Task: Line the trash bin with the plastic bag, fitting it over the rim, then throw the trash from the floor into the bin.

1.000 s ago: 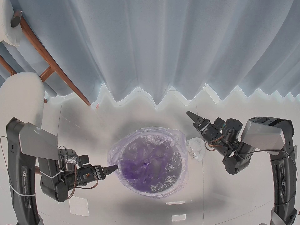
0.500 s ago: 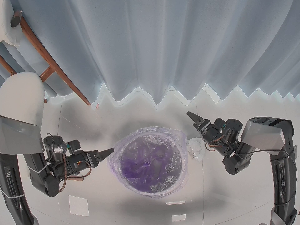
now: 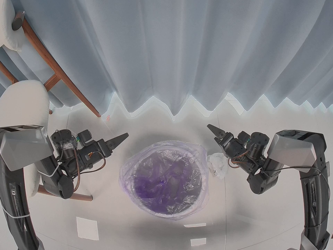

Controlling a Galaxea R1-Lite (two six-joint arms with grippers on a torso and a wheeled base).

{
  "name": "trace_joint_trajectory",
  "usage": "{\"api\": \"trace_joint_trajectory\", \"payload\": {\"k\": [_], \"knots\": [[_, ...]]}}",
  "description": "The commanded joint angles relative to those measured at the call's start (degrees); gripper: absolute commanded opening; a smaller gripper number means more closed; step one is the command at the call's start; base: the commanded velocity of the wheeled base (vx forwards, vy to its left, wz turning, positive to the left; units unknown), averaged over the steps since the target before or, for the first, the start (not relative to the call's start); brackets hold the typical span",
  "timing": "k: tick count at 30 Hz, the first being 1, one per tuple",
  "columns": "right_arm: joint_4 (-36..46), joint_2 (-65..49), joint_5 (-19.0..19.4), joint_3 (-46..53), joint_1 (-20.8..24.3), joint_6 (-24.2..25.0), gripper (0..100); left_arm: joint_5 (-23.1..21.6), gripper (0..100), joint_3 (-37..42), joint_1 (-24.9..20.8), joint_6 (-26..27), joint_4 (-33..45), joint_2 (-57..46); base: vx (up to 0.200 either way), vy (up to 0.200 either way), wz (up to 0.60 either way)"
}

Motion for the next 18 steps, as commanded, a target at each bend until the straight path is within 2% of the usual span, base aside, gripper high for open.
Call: {"api": "trace_joint_trajectory", "payload": {"k": [1,2,4,11,18], "knots": [[-1.02,0.24,0.03,-0.08,0.05,0.00,100,0.73,100,-1.98,-3.39,4.88,-0.06,3.55,0.000,0.000,0.00],[-1.02,0.24,0.03,-0.08,0.05,0.00,100,0.73,100,-1.89,-3.48,5.49,-0.14,3.64,0.000,0.000,0.00],[-1.02,0.33,0.03,-0.08,0.05,-0.09,100,0.82,100,-1.63,-4.36,10.41,-0.06,4.26,0.000,0.000,0.00],[-1.02,0.42,0.03,-0.08,0.05,0.00,100,0.73,100,-1.72,-4.01,17.88,-0.14,7.77,0.000,0.000,0.00],[-1.02,0.42,0.03,-0.17,0.13,0.00,100,0.73,100,-1.72,-5.42,18.94,-0.14,8.21,0.000,0.000,0.00]]}}
